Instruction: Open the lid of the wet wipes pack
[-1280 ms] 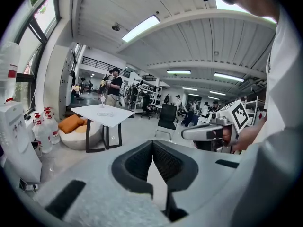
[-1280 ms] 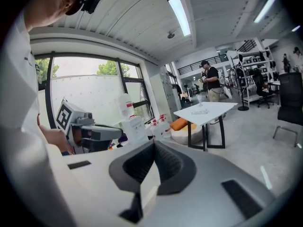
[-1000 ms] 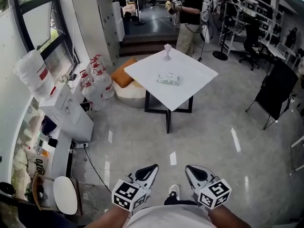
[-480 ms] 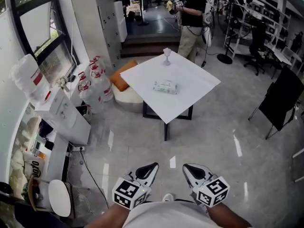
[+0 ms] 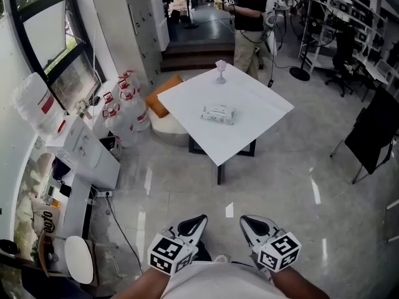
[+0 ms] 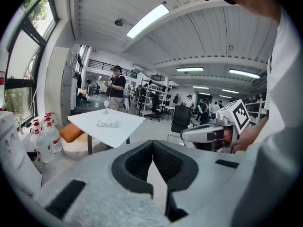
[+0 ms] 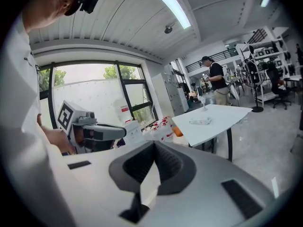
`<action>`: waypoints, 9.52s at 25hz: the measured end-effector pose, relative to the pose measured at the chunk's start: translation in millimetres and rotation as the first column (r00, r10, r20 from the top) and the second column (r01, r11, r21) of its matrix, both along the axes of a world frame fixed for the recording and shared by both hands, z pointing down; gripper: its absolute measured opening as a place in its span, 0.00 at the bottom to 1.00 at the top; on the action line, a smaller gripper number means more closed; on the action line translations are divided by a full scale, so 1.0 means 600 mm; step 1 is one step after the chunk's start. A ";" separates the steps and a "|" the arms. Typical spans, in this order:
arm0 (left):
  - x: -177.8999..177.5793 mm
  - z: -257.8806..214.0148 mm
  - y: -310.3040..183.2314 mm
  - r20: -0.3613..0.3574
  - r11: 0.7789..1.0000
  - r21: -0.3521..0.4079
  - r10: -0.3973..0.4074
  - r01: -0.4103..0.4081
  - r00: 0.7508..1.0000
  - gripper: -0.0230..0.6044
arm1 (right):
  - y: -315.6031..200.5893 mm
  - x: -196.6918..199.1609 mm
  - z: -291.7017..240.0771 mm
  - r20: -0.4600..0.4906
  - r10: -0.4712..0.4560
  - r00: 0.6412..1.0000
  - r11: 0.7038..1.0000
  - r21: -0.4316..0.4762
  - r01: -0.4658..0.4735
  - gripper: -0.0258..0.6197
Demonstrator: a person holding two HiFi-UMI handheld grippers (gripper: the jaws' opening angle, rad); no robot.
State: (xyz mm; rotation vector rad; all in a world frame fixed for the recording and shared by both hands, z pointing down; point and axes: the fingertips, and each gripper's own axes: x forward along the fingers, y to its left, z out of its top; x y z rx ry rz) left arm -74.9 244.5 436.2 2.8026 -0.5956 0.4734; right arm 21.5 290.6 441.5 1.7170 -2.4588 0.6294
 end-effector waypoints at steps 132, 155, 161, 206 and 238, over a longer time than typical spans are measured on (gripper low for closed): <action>0.145 0.058 -0.776 0.048 0.953 -0.056 -0.294 0.296 0.955 0.05 | -0.959 0.281 0.255 -0.551 -0.394 0.736 0.918 -0.270 0.289 0.13; 0.112 0.079 -0.773 0.078 0.917 -0.089 -0.384 0.390 0.920 0.05 | -1.021 0.263 0.346 -0.681 -0.562 0.469 0.824 -0.412 0.390 0.17; 0.114 0.084 -0.778 0.086 0.917 -0.091 -0.380 0.387 0.921 0.05 | -1.029 0.267 0.357 -0.713 -0.562 0.420 0.821 -0.419 0.389 0.21; 0.165 0.092 -0.808 0.074 0.940 -0.113 -0.316 0.323 0.946 0.05 | -1.073 0.304 0.321 -0.395 -0.624 0.674 0.771 -0.453 0.449 0.08; 0.153 0.096 -0.815 0.091 0.930 -0.118 -0.340 0.349 0.936 0.05 | -1.164 0.384 0.329 -0.483 -0.425 0.765 0.887 -0.391 0.245 0.11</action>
